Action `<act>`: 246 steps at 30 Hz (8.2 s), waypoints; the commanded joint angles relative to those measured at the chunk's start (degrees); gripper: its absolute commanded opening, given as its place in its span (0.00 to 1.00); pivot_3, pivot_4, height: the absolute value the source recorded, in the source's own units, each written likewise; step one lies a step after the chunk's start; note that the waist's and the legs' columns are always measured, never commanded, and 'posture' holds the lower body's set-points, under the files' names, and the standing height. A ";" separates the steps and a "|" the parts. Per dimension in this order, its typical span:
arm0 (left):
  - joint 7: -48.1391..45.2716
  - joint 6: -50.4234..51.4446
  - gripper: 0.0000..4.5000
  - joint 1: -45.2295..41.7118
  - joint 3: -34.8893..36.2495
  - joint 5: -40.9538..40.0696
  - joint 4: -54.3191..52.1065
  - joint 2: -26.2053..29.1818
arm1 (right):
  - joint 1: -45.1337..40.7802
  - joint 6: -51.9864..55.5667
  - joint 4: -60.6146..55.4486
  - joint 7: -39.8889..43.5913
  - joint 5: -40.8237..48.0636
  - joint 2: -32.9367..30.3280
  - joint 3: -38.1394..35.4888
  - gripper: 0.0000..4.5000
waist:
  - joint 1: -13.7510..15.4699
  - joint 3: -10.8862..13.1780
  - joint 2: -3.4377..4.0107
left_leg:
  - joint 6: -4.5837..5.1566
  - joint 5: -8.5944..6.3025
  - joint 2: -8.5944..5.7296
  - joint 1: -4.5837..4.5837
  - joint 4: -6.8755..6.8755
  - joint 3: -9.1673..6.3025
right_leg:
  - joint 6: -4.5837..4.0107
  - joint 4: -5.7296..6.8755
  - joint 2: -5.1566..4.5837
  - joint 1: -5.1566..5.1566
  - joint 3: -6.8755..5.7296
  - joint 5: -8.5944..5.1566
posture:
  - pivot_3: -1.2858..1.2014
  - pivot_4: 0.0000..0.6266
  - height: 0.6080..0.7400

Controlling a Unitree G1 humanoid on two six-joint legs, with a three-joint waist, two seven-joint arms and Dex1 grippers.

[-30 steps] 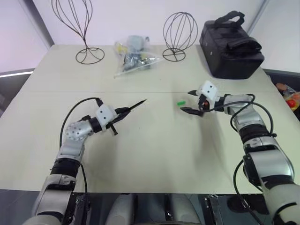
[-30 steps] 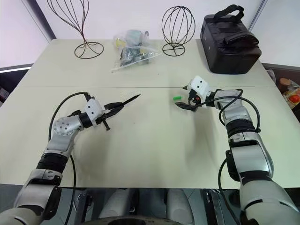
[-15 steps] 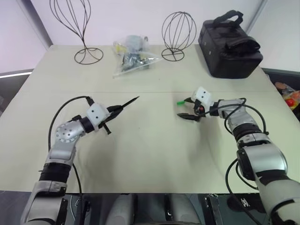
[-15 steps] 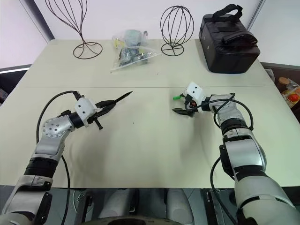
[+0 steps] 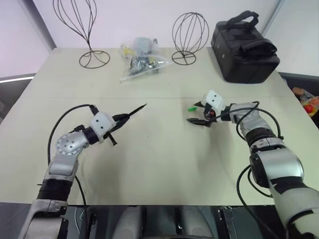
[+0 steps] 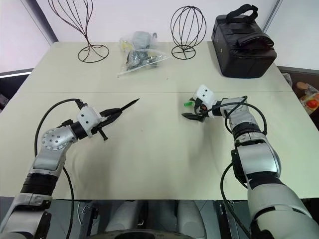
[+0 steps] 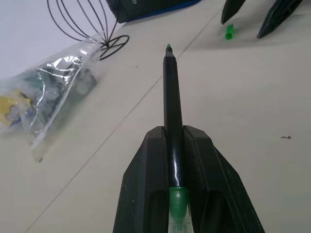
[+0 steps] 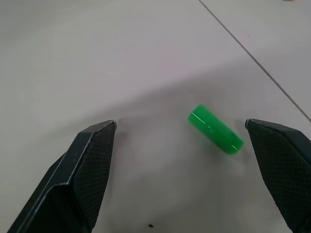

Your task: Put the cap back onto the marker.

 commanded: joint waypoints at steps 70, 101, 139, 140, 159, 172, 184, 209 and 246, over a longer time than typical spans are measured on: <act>-6.91 -4.41 0.01 -6.50 -0.92 -2.46 8.28 0.48 | 41.38 48.51 -88.97 -30.05 8.87 11.96 -8.66 0.97 | 0.29 0.01 0.04 | -0.03 0.01 -0.01 -0.13 -0.05 -0.04 | -0.02 0.03 -0.01 -0.15 0.01 0.02 | 0.52 0.24 1.00; -24.24 -8.14 0.01 -11.33 -2.08 -5.34 13.33 3.80 | 46.36 46.60 -92.50 -25.52 16.27 7.35 1.76 0.97 | 0.10 0.01 0.02 | -0.01 0.01 0.00 -0.09 -0.04 -0.07 | -0.04 0.01 0.12 -0.06 -0.10 0.02 | 0.52 0.24 1.00; -23.41 -5.70 0.01 -10.44 -2.48 -5.33 8.45 5.81 | 49.06 33.91 -77.27 -25.49 13.07 9.30 4.80 0.97 | 0.28 0.01 0.02 | -0.02 0.01 0.01 -0.07 -0.01 -0.07 | -0.04 0.02 0.11 -0.03 -0.09 0.02 | 0.52 0.24 1.00; -23.29 -5.69 0.01 -10.47 -2.55 -5.29 8.37 5.72 | 49.18 33.84 -77.18 -25.53 12.97 9.34 4.88 0.97 | 0.29 0.01 0.02 | -0.02 0.01 0.01 -0.07 -0.01 -0.07 | -0.04 0.02 0.11 -0.03 -0.09 0.02 | 0.52 0.24 1.00; -22.92 -5.99 0.00 -10.91 -2.65 -5.11 8.43 4.83 | 50.69 33.84 -78.50 -24.92 11.51 7.88 5.59 0.40 | 0.29 -0.01 0.00 | -0.01 0.01 0.00 -0.04 0.00 -0.07 | -0.04 0.01 0.11 0.01 -0.10 0.02 | 0.52 0.24 1.00; -22.06 -6.22 0.00 -10.14 -2.74 -4.94 8.31 4.39 | 49.30 33.28 -76.77 -24.54 10.20 7.89 6.90 0.25 | 0.16 -0.02 -0.01 | -0.02 0.01 0.01 0.02 0.00 -0.07 | -0.04 0.02 0.14 0.06 -0.10 0.02 | 0.52 0.24 1.00; -21.76 -6.78 0.00 -8.99 -2.98 -4.81 7.99 4.35 | 48.62 33.35 -76.07 -23.72 10.10 7.91 6.54 0.01 | 0.10 -0.02 -0.02 | -0.02 0.01 0.01 0.06 -0.01 -0.08 | -0.04 0.04 0.15 0.09 -0.09 0.03 | 0.52 0.24 1.00; -37.15 -36.22 0.00 -23.97 -9.50 -3.18 38.15 -0.13 | 52.55 31.63 -101.47 -18.20 1.17 -15.27 1.44 0.01 | 0.36 0.00 -0.09 | -0.01 0.01 -0.07 -0.01 0.04 -0.09 | -0.04 -0.01 0.18 0.11 -0.18 0.03 | 0.52 0.24 1.00; -37.29 -46.76 0.00 -28.30 -8.16 -5.32 45.36 -3.92 | 46.06 34.17 -104.85 -15.69 2.69 -11.78 4.24 0.01 | 0.36 0.01 -0.11 | -0.01 0.01 -0.07 -0.02 0.07 -0.11 | -0.04 0.00 0.19 0.10 -0.18 0.03 | 0.52 0.24 1.00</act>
